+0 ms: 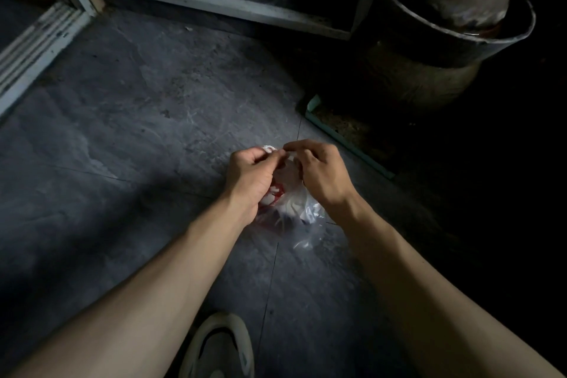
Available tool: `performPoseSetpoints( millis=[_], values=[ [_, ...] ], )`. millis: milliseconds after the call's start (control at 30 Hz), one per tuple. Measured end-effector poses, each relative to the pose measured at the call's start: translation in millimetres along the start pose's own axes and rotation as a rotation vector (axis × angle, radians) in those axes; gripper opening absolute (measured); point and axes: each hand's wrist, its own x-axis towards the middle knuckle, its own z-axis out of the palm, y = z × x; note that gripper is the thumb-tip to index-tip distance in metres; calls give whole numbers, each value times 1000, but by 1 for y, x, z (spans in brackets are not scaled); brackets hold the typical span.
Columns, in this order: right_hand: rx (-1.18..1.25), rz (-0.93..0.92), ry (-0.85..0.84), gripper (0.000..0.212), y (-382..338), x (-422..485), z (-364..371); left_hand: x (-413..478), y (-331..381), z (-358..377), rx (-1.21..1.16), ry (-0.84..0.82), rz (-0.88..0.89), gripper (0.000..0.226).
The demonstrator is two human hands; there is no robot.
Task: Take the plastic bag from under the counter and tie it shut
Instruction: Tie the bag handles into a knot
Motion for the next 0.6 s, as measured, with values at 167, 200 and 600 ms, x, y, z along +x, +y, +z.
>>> performPoseSetpoints(
  millis=[167,200,600],
  values=[
    [95,71,-46,31,-3,1,-6,0,2,2,-40,31,31,8],
    [113,86,-71,27,-4,1,-7,-1,2,1,-39,36,32,5],
    [277,269,-193,15,-3,9,-9,-3,5,-4,-50,-21,83,15]
  ],
)
